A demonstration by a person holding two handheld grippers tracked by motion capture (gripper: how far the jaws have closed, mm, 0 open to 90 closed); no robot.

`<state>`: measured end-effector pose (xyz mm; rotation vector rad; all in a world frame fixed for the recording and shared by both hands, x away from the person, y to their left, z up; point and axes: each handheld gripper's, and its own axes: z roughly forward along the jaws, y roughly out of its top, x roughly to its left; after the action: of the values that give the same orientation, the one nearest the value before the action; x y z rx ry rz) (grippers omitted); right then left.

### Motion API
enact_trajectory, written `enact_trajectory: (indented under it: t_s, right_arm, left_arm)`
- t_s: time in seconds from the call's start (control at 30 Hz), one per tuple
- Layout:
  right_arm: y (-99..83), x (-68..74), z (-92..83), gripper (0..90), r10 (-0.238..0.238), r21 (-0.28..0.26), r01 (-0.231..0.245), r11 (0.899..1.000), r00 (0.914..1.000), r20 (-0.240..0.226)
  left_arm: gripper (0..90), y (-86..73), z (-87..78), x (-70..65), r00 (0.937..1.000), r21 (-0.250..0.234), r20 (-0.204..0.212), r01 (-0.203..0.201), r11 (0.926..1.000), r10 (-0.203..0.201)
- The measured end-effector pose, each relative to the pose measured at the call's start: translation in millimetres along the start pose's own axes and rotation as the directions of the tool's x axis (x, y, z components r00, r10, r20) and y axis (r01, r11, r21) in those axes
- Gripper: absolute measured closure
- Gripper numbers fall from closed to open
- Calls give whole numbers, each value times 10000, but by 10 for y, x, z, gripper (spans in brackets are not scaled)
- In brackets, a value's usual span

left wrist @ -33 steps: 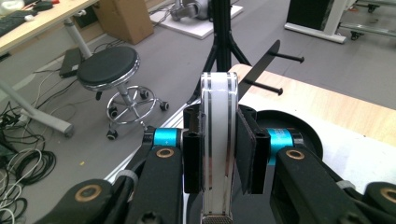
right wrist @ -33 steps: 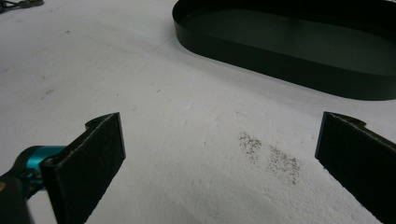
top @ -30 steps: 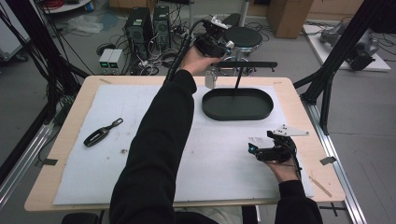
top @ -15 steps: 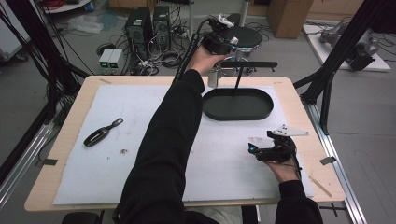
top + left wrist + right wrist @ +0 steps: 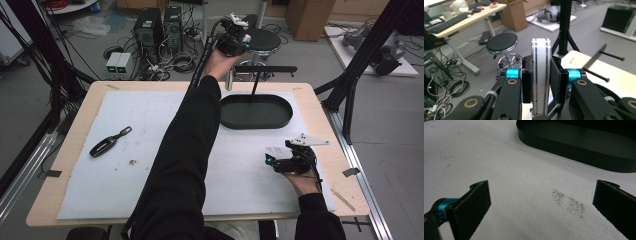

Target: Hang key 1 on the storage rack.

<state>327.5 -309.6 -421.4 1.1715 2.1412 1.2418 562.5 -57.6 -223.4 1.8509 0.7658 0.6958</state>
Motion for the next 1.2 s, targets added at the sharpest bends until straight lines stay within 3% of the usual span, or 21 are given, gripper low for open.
enact_trajectory:
  t_s: [0.13,0.27,0.4,0.43,0.5,0.53,0.57,0.6,0.63,0.67,0.7,0.73,1.0,1.1,1.2]
  right_arm:
    - [-1,-4,-10,7,41,-7,-41,10000,10000,-3]
    - [-4,-7,-12,7,72,11,-72,10000,10000,10]
    - [-6,-12,-20,7,46,-21,-45,10000,10000,37]
    - [-8,-13,-19,7,12,-32,-11,10000,10000,44]
    - [-8,-5,-20,7,41,-12,-41,10000,10000,53]
    - [-8,-5,-20,7,41,-12,-41,10000,10000,53]
    - [-8,-1,-19,7,40,5,-40,10000,10000,43]
    - [-8,2,-20,7,36,15,-36,10000,10000,21]
    - [-10,2,-18,7,10,10,-10,10000,10000,23]
    - [-9,4,-19,7,-1,26,0,10000,10000,36]
    - [-9,3,-21,7,13,23,-13,10000,10000,10]
    - [-9,3,-21,7,13,23,-13,10000,10000,10]
    - [-12,-8,-33,7,-6,-57,6,10000,10000,57]
    - [-13,-2,-38,7,-20,-17,20,10000,10000,80]
    - [-13,-3,-37,7,-12,-14,12,10000,10000,85]
  left_arm:
    - [740,-46,53,67,9991,269,123,399,9988,-402]
    - [731,-72,35,93,9981,395,367,475,9981,-490]
    - [465,-88,-29,138,9967,553,590,531,9971,-563]
    - [371,-106,-73,154,9958,876,878,196,9960,-273]
    - [176,-119,-91,159,9942,1090,1063,14,9940,-130]
    - [176,-137,-107,168,9916,1322,1294,-144,9911,-28]
    - [117,-155,-124,178,9890,1557,1480,-231,9875,-2]
    - [73,-197,-165,211,9824,1846,1866,-330,9823,-21]
    - [38,-197,-165,211,9824,1846,1866,-330,9823,-21]
    - [17,-229,-214,258,9698,2105,2417,-195,9774,-327]
    - [17,-241,-246,282,9645,2178,2613,-201,9758,-385]
    - [17,-241,-246,282,9645,2178,2613,-201,9758,-385]
    - [17,-442,-614,478,9698,1682,2355,237,9855,-635]
    - [17,-504,-689,514,9711,1625,2285,312,9862,-684]
    - [17,-636,-821,550,9707,1820,2181,609,9814,-1007]
